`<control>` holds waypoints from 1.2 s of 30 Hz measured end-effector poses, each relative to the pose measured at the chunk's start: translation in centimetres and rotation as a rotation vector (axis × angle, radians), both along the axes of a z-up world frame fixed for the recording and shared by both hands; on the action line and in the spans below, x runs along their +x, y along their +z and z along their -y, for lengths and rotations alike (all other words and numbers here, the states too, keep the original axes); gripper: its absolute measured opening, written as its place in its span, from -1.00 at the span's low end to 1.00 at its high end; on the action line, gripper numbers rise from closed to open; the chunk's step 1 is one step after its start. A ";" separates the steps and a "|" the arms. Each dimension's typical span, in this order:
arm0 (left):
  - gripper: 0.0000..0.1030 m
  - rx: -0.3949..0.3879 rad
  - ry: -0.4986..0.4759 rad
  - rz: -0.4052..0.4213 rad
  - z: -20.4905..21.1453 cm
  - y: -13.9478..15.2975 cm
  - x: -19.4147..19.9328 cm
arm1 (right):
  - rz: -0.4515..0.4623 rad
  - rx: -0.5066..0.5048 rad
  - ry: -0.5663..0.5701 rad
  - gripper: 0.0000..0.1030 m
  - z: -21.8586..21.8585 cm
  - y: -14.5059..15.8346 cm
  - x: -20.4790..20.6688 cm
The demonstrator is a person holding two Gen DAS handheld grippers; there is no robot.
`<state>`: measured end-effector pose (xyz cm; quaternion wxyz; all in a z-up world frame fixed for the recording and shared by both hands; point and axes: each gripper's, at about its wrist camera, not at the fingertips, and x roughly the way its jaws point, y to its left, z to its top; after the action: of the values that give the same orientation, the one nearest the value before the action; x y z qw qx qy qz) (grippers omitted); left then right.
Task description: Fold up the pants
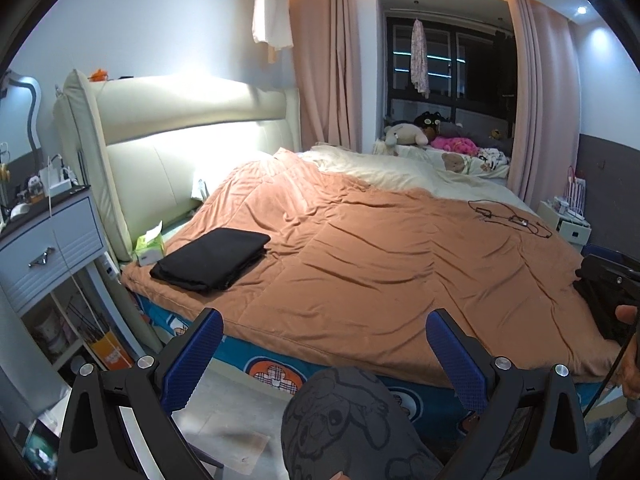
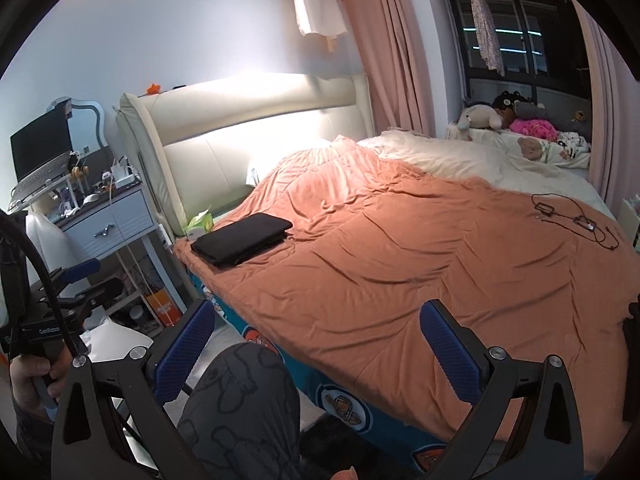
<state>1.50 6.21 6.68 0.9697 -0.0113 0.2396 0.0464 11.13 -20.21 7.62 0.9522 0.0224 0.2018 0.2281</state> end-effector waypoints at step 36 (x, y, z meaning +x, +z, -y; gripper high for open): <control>0.99 -0.039 0.043 -0.023 -1.1 -6.4 -1.7 | -0.087 -0.012 -0.043 1.00 -1.1 -4.8 -1.0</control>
<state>-0.22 7.32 0.30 0.9652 -0.0348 0.2514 0.0628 10.11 -19.13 2.78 0.9474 0.0307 0.2437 0.2051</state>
